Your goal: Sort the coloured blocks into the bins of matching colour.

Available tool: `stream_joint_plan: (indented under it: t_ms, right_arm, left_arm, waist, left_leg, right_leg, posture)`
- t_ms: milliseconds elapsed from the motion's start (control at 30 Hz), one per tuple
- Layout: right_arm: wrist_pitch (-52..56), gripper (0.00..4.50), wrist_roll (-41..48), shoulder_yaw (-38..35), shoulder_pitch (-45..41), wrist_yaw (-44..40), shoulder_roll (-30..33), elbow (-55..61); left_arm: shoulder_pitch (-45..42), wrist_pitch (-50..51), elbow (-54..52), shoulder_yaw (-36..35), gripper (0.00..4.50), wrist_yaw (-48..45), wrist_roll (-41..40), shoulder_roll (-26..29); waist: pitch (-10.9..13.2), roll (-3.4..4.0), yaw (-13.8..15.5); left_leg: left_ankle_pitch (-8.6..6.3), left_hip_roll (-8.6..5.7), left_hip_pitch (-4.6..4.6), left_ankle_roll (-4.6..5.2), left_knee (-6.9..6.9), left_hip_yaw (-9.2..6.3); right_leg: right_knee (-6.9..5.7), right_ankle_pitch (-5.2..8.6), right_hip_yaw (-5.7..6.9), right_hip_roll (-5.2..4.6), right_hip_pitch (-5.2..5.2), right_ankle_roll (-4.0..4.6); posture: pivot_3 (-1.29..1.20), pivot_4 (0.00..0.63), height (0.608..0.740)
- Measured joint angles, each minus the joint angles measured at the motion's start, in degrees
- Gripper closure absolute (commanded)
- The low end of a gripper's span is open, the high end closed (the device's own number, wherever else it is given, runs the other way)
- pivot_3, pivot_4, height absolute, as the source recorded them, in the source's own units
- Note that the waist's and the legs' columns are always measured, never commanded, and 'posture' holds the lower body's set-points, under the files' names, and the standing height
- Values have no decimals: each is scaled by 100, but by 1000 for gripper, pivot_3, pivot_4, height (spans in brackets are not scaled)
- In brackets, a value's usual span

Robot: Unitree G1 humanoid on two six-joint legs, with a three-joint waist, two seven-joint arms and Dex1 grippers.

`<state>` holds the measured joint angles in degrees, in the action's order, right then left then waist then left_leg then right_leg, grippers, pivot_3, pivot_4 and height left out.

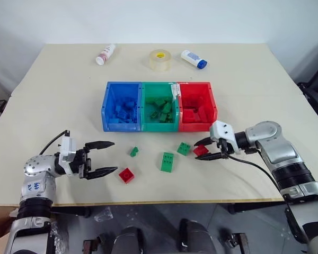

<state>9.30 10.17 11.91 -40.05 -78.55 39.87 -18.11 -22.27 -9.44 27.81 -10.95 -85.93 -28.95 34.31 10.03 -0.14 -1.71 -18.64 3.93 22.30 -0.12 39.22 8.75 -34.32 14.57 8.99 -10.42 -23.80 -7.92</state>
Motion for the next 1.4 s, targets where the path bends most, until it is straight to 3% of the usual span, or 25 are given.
stream_joint_plan:
  t_ms: [133,333,567,767,900,1100,1400]
  right_arm:
    - [392,2426,238,-412,-239,459,-133,211]
    - [-215,2426,-134,-785,-1794,1862,-753,-1227]
    - [-1084,105,-662,-724,-2034,2479,-1169,-2656]
    - [-1177,43,-641,-783,-1933,2266,-1084,-2426]
    - [-829,43,-362,-796,-1339,1823,-832,-1501]
    - [431,43,622,-968,645,651,270,929]
    - [1243,43,1290,-2238,2961,517,1458,2495]
  left_arm:
    - [-139,-19,89,29,0,-1,12,-29]
    - [-474,-122,446,159,0,-2,95,-207]
    - [-611,-181,612,214,0,-3,113,-258]
    - [-617,-189,622,218,0,-4,112,-257]
    - [-626,-192,639,246,0,-4,111,-258]
    - [-615,-218,669,254,0,-5,105,-235]
    - [-479,-226,694,230,0,-6,101,-161]
  waist:
    - [0,0,-8]
    - [0,1,-137]
    - [2,3,-169]
    - [2,3,-176]
    - [1,3,-136]
    - [2,2,-17]
    - [1,1,12]
  left_leg:
    - [0,0,0,0,0,2]
    - [3,0,-2,-4,-7,3]
    - [3,-2,4,-3,-11,3]
    - [3,-1,1,-3,-9,3]
    - [3,-1,4,-3,-9,-2]
    - [1,-2,7,-1,-7,-6]
    - [1,-1,0,0,-1,-10]
  right_leg:
    - [-1,0,-1,0,-1,0]
    - [-10,2,-1,1,-5,3]
    - [-2,2,0,0,-6,1]
    - [-5,2,-1,0,-5,1]
    - [-2,2,1,0,-4,1]
    - [5,1,3,0,-4,1]
    - [3,1,3,-2,3,1]
  posture:
    - [0,150,740]
    - [0,150,740]
    - [0,150,740]
    - [0,150,740]
    - [0,150,740]
    - [0,150,740]
    - [0,150,740]
